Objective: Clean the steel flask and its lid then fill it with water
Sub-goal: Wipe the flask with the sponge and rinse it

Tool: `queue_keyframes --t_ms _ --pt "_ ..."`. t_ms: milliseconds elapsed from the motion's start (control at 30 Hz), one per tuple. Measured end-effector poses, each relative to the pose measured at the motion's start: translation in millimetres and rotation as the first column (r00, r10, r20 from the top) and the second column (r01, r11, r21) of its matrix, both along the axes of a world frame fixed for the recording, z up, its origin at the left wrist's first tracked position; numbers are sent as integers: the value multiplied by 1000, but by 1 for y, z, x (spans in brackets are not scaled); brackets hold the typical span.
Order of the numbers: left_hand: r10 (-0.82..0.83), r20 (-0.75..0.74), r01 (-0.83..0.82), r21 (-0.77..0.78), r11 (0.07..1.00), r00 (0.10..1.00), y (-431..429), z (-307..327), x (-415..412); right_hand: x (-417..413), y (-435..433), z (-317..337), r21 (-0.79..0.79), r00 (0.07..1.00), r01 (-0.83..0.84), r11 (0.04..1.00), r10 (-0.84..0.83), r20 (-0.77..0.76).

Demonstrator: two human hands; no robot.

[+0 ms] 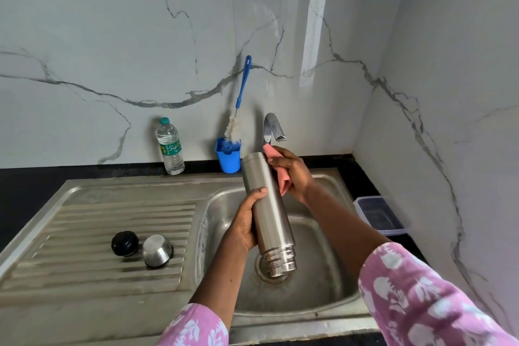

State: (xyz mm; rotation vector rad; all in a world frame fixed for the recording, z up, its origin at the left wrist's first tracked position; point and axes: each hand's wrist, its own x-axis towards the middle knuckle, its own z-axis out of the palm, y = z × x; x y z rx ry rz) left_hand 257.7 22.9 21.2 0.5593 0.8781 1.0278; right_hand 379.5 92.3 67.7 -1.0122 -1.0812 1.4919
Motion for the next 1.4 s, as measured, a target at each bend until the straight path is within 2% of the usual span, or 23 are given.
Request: queue_keyframes --t_ms 167,300,400,600,800,900,1000,1067,1133,1200,1300,1400 --pt "14 3 -14 22 1000 1000 4 -4 -3 -12 -11 -2 15 1000 -27 1000 27 2" --pt "118 81 -124 79 989 990 9 -3 -5 -16 -32 -11 2 994 -110 994 110 20" --pt "134 111 -143 80 987 985 13 -4 -12 -10 -49 -22 -23 987 -152 988 153 43" --pt "227 121 -228 -4 974 966 13 -7 -24 10 -80 -43 -132 976 -214 968 218 18" --pt "259 112 -259 -22 966 959 17 -19 -33 44 -93 -62 -285 934 -358 889 342 -107" --pt "229 82 -228 -15 973 970 18 -22 -28 58 -84 -57 -322 912 -372 871 407 48" --pt "202 57 -202 -9 979 978 18 -17 -24 62 -64 -45 -306 949 -187 934 253 190" --pt "153 37 -154 3 988 987 16 -16 -22 57 -50 -37 -264 986 -35 964 77 149" --pt "78 -9 -79 -14 997 997 11 -15 -18 48 -35 -29 -217 998 54 975 -47 39" --pt "-9 -22 9 -8 1000 1000 8 -15 -11 36 -22 -19 -155 995 88 984 -93 -24" --pt "-52 -10 52 -6 999 999 6 -14 -2 17 -12 -5 -104 993 102 989 -108 -55" --pt "-55 40 53 36 998 998 6 -11 2 6 -11 -2 -70 997 79 994 -79 0"
